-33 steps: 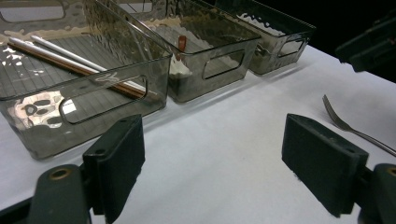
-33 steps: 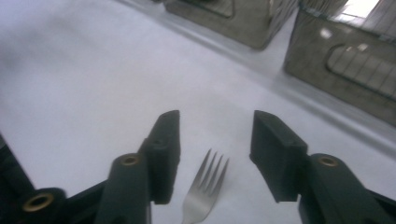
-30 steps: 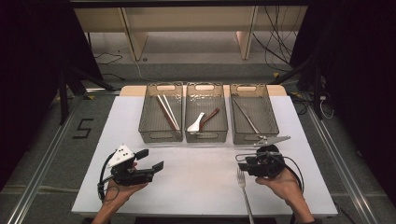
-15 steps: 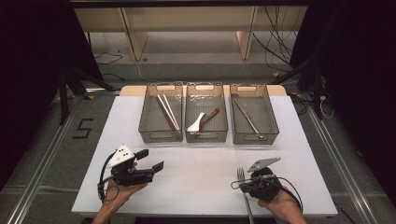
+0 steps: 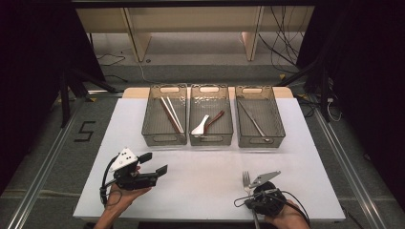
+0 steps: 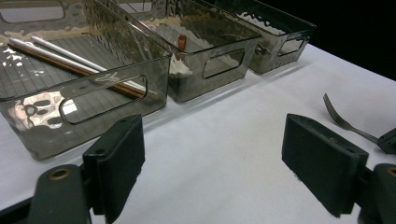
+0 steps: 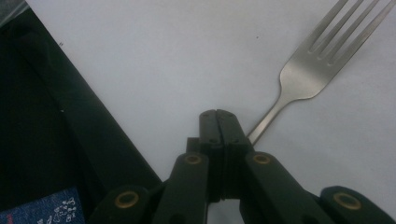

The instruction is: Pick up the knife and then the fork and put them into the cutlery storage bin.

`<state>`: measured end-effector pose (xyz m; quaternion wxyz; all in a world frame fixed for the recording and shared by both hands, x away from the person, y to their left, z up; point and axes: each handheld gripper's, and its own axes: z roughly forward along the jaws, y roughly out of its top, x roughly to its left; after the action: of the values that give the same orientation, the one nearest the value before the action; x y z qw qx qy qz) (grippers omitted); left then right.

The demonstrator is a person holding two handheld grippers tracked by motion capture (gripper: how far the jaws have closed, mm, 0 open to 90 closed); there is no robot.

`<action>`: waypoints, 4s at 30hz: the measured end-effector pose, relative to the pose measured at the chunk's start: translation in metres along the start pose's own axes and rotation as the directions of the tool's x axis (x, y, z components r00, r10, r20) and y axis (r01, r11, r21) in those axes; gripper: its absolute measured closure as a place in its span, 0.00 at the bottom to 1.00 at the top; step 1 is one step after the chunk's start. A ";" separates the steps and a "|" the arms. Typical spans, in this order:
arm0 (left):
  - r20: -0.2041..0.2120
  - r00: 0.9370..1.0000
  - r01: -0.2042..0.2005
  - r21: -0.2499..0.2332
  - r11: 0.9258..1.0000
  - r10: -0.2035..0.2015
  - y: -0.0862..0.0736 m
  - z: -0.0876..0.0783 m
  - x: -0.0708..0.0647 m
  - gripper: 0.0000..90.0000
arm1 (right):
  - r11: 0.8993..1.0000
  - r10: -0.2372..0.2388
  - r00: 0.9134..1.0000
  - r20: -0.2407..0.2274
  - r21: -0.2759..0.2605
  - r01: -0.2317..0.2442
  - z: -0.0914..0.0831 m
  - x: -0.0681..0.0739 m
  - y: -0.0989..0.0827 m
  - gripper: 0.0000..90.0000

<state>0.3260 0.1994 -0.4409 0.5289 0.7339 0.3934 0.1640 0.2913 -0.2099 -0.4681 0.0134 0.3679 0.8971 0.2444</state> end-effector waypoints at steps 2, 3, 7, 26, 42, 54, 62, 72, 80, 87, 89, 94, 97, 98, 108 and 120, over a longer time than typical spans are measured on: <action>0.000 1.000 0.000 -0.001 1.000 0.000 0.000 0.000 0.000 0.23 | 1.000 -0.008 1.000 -0.001 0.006 0.008 0.000 0.001 0.000 1.00; 0.001 1.000 -0.001 0.001 1.000 0.001 0.000 0.000 0.000 0.23 | 1.000 -0.010 1.000 0.004 0.008 0.010 0.000 0.002 0.000 1.00; 0.000 1.000 0.001 -0.001 1.000 -0.001 0.000 0.000 0.000 0.23 | 0.999 -0.036 0.998 0.052 0.039 0.034 -0.002 0.005 0.000 1.00; 0.000 1.000 -0.002 0.006 1.000 0.002 0.000 0.001 0.000 0.23 | 0.998 0.008 0.983 0.184 0.061 -0.020 -0.017 -0.027 -0.009 1.00; -0.002 1.000 -0.002 0.004 1.000 0.002 0.000 0.001 0.000 0.23 | 0.994 -0.044 0.981 0.191 0.111 0.023 -0.027 -0.032 0.007 0.62; -0.001 1.000 0.001 0.002 1.000 -0.001 0.000 0.001 0.000 0.23 | 0.977 -0.076 0.981 0.180 0.210 0.038 -0.017 -0.035 0.014 0.63; 0.000 1.000 0.001 0.001 1.000 -0.001 0.000 0.001 0.000 0.23 | 0.966 -0.093 0.982 0.163 0.254 0.049 -0.014 -0.035 0.015 0.76; -0.001 1.000 -0.001 0.002 1.000 0.001 0.000 0.001 0.000 0.23 | 0.955 -0.109 0.983 0.151 0.290 0.061 -0.011 -0.034 0.020 0.89; -0.001 1.000 0.000 0.002 1.000 0.000 0.000 0.001 0.000 0.23 | 0.940 -0.155 0.977 0.144 0.325 0.102 -0.009 -0.030 0.024 0.93; -0.003 1.000 0.001 0.001 1.000 -0.001 0.000 0.001 0.000 0.23 | 0.937 -0.173 0.976 0.136 0.328 0.120 -0.010 -0.030 0.024 0.94; -0.003 1.000 0.001 0.001 1.000 -0.001 0.000 0.001 0.000 0.23 | 0.940 -0.177 0.975 0.136 0.317 0.127 -0.010 -0.031 0.024 0.94; -0.003 1.000 0.001 0.002 1.000 -0.001 0.000 0.001 0.000 0.23 | 0.946 -0.183 0.973 0.139 0.293 0.136 -0.015 -0.030 0.026 0.94; -0.004 1.000 0.003 0.000 1.000 -0.003 0.000 0.000 0.000 0.23 | 0.957 -0.176 0.972 0.153 0.257 0.133 -0.022 -0.032 0.029 0.94; -0.003 1.000 0.003 -0.001 1.000 -0.003 0.000 0.000 0.000 0.23 | 0.962 -0.172 0.973 0.154 0.239 0.132 -0.025 -0.033 0.031 0.94; -0.006 1.000 0.002 -0.005 1.000 -0.002 0.000 0.000 0.001 0.23 | 0.996 -0.085 0.983 0.160 0.038 0.080 -0.049 -0.053 0.050 0.94; -0.009 1.000 0.002 -0.011 1.000 -0.002 0.000 -0.001 0.002 0.23 | 0.993 -0.021 0.986 0.163 -0.107 0.039 -0.064 -0.069 0.079 0.94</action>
<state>0.3265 0.2011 -0.4409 0.5311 0.7299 0.3958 0.1690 0.3806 -0.2353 -0.3867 0.1100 0.3714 0.8837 0.2627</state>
